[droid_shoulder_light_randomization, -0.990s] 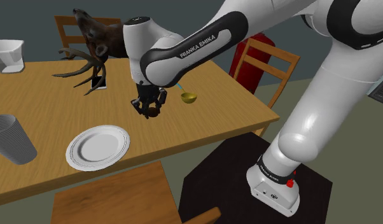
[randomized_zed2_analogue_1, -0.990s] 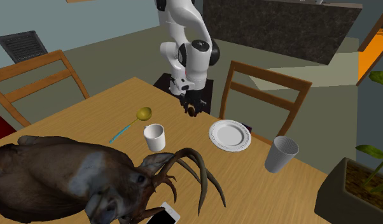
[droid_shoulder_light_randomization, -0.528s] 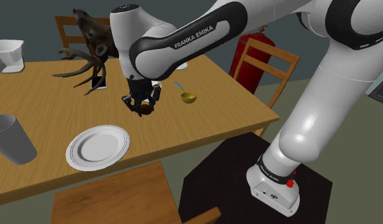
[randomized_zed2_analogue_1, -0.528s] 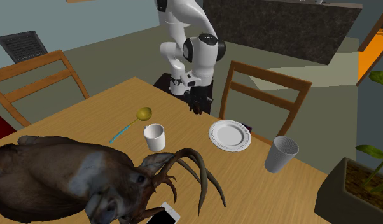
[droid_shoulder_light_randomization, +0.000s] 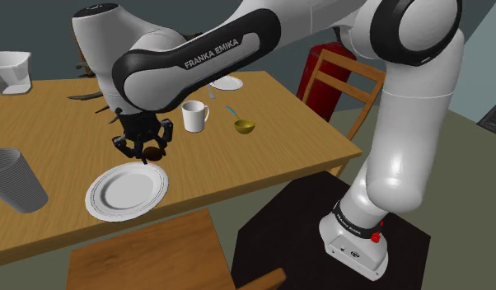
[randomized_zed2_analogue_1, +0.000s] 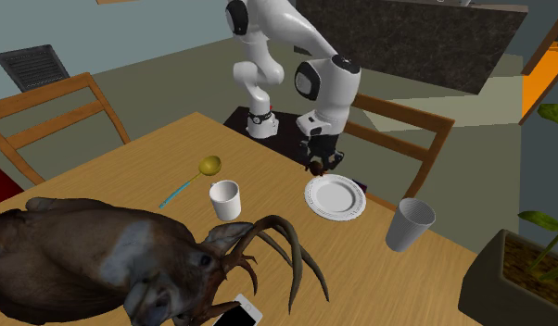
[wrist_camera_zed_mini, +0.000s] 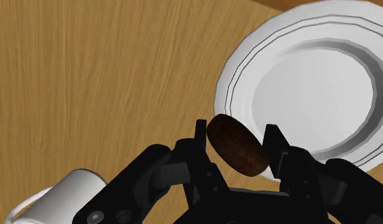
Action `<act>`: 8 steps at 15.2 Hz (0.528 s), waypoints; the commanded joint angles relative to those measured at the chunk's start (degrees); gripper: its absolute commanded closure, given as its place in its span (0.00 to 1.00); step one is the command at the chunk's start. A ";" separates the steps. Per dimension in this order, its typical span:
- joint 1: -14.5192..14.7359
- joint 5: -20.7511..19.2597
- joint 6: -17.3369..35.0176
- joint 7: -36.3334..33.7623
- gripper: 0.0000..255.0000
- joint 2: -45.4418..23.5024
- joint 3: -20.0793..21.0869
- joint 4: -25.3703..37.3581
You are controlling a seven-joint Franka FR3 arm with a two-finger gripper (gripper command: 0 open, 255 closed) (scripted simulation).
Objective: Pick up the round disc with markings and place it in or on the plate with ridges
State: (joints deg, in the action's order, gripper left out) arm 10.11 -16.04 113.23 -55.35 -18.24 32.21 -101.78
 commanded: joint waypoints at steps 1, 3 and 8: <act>2.54 -1.79 -2.10 -2.36 1.00 -3.85 0.01 5.09; 5.46 -3.47 -4.42 -4.36 1.00 -7.95 -0.21 10.80; 8.72 -5.49 -5.16 -6.44 1.00 -12.99 -0.92 15.91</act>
State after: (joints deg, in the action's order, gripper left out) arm 18.76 -21.34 107.69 -61.69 -30.85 31.41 -85.84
